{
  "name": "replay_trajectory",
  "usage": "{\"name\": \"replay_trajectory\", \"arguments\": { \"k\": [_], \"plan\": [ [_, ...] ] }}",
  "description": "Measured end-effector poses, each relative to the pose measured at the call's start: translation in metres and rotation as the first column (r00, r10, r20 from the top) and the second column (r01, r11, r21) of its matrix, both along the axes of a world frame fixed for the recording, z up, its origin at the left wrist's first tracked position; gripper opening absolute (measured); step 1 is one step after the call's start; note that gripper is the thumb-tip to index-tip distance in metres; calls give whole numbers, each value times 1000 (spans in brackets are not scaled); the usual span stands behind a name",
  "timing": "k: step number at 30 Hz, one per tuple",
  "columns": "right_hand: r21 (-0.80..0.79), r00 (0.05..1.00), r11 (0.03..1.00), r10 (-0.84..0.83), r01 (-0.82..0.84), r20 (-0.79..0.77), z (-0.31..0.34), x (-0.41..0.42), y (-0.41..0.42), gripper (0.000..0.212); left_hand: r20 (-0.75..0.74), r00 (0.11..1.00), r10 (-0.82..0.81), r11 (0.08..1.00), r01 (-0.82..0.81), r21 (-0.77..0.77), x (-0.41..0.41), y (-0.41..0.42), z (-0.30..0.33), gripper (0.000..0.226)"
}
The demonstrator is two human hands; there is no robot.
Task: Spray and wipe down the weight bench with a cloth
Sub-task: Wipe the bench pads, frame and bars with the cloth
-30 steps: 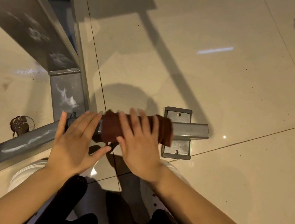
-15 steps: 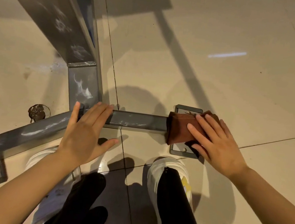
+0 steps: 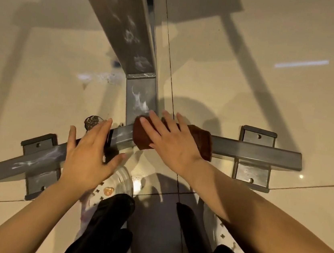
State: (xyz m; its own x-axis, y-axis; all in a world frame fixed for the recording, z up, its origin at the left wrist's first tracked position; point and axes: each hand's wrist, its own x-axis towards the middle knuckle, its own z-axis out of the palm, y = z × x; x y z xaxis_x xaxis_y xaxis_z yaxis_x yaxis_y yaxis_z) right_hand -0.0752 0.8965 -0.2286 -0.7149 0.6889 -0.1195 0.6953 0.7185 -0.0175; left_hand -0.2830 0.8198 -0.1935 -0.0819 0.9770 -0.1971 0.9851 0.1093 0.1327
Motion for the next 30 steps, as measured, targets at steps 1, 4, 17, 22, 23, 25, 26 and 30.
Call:
{"name": "replay_trajectory", "arguments": {
  "k": [1, 4, 17, 22, 23, 25, 26, 30],
  "plan": [
    [-21, 1000, 1000, 23, -23, 18, 0, -9, 1, 69, 6, 1000, -8, 1000, 8, -1, 0, 0, -1, 89],
    [17, 999, 999, 39, -40, 24, 1, -4, 5, 69, 16, 1000, -21, 1000, 21, -1, 0, -4, -5, 87],
    [95, 940, 936, -342, 339, 7, 1, 159, -27, 57, -11, 1000, -8, 999, 9, 44, 5, -5, -11, 90],
    [107, 981, 977, -177, 184, -74, 0, 114, -13, 64, -12, 1000, -19, 999, 20, 48, 9, -9, -16, 91],
    [102, 988, 985, -136, 142, -68, 0, 94, -9, 70, -21, 1000, -18, 999, 19, 42, 9, -9, -16, 92],
    [51, 998, 997, -60, 60, -2, 4, 44, -4, 83, -33, 999, -7, 999, 9, 40, 11, -9, -16, 93],
    [25, 1000, 1000, -12, 12, 16, 5, 19, -3, 86, -40, 999, -5, 999, 6, 39, 12, -9, -16, 93],
    [-20, 992, 995, 100, -99, 81, 10, -20, 0, 86, -85, 996, 4, 1000, -1, 29, 14, -8, -15, 92]
  ]
}}
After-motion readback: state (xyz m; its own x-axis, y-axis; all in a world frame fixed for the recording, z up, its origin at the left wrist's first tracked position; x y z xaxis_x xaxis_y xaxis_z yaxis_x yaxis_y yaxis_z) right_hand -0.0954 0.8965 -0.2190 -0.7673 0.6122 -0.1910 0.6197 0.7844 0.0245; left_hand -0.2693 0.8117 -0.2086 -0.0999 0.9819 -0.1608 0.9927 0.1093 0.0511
